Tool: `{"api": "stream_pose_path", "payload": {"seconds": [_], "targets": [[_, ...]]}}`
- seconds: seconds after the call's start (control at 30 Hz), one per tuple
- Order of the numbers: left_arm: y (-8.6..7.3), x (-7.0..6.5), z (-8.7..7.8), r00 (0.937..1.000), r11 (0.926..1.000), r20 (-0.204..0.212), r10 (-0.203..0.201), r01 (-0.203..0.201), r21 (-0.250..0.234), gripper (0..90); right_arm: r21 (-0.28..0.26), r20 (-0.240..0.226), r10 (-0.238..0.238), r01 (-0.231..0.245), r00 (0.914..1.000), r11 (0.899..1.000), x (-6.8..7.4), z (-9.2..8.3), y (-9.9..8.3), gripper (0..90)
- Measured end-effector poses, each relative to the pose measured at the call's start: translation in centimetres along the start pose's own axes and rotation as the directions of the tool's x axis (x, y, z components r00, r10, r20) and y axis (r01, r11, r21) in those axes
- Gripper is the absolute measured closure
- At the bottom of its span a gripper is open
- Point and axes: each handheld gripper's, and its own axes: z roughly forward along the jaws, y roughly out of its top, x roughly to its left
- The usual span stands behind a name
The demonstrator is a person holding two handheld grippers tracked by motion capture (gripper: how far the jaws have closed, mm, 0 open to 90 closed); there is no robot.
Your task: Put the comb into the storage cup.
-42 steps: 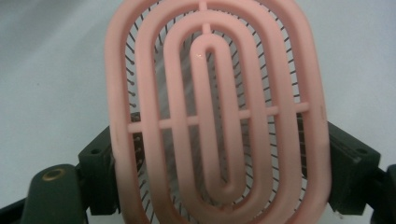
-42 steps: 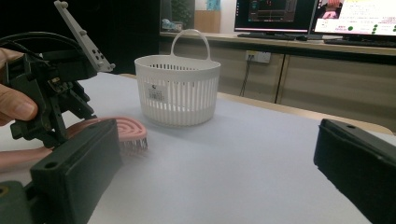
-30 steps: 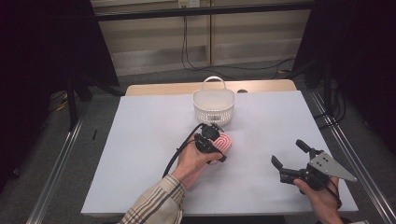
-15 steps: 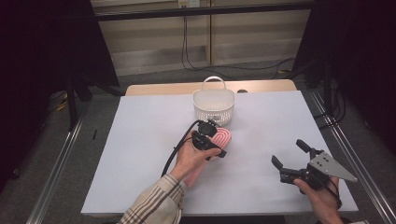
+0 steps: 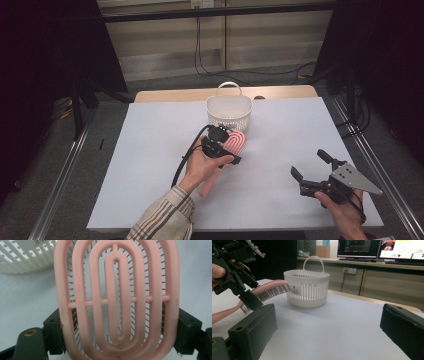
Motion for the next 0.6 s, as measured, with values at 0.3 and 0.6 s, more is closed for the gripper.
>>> {"api": "stream_pose_path", "payload": {"seconds": [0.3,0.6], "targets": [[0.2,-0.2,-1.3,0.9997,0.9960,-0.011,-0.020,0.019,-0.088,19.3,0.000,0.001,0.000,0.000,1.0000,1.000,0.0,0.0,0.0,0.0],[0.4,-0.2,-2.4,0.9994,0.9915,-0.011,-0.032,0.031,-0.127,19.3,0.000,0.003,0.000,0.000,1.0000,1.000,0.0,0.0,0.0,0.0]]}}
